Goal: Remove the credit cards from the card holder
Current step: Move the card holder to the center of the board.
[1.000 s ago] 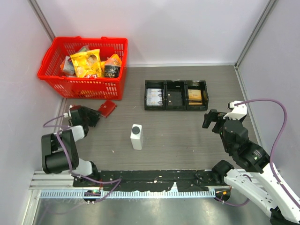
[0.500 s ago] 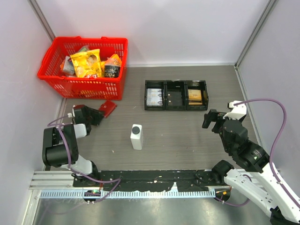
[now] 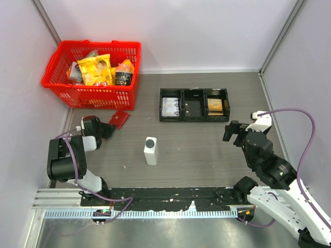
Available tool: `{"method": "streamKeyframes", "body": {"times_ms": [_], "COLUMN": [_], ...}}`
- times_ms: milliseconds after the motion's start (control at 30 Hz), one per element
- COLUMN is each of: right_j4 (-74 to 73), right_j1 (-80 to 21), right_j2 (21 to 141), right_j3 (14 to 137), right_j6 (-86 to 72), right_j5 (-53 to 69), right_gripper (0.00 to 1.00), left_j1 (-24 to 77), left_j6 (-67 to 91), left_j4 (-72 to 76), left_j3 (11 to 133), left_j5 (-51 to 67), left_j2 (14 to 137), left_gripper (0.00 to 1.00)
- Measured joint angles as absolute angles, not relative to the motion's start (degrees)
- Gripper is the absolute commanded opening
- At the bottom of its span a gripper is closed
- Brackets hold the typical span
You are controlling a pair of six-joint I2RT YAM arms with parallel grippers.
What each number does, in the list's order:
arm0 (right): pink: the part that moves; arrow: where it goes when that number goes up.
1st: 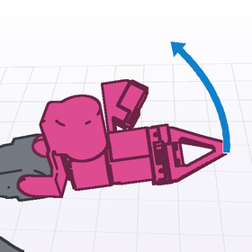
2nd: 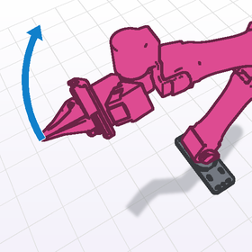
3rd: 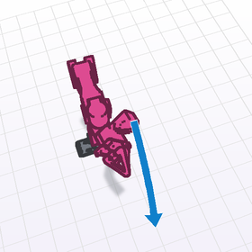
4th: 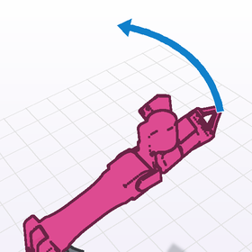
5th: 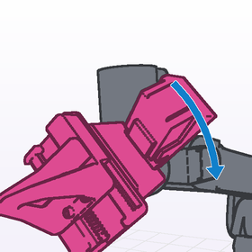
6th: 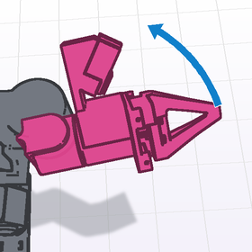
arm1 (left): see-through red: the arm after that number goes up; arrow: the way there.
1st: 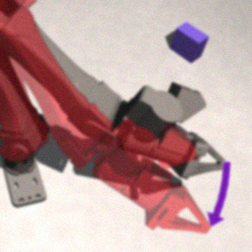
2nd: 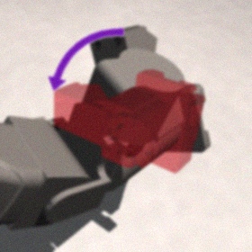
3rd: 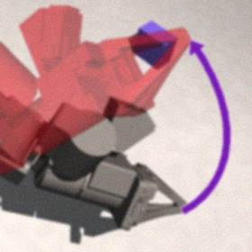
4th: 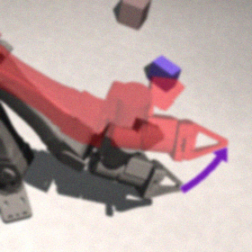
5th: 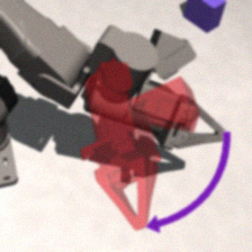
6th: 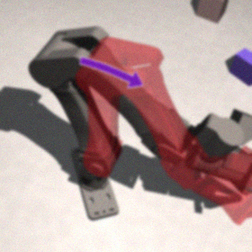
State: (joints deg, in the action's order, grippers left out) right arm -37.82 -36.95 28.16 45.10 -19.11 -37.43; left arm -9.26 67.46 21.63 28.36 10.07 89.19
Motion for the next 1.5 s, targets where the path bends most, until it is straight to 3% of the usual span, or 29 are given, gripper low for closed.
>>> {"method": "streamKeyframes", "body": {"times_ms": [333,833,1033,1500], "right_j4": [-37.78,-36.21,-36.01,-32.88], "right_j1": [-36.95,-36.97,-36.95,-36.95], "right_j2": [28.51,31.16,34.17,39.09], "right_j3": [45.08,45.04,45.06,45.06], "right_j6": [-18.79,-18.02,-17.87,-17.89], "right_j5": [-37.17,-26.96,-22.13,-8.97], "right_gripper": [1.0,1.0,1.0,1.0], "left_j1": [-9.1,-8.95,-8.88,-0.08], "left_j6": [69.1,68.1,66.39,62.33], "left_j4": [24.34,21.19,17.82,11.25], "left_j3": [26.46,20.32,20.38,31.75], "left_j5": [10.31,13.72,17.04,28.16], "left_j2": [87.96,65.28,61.65,58.59], "left_gripper": [0.0,0.0,0.0,0.0]}}
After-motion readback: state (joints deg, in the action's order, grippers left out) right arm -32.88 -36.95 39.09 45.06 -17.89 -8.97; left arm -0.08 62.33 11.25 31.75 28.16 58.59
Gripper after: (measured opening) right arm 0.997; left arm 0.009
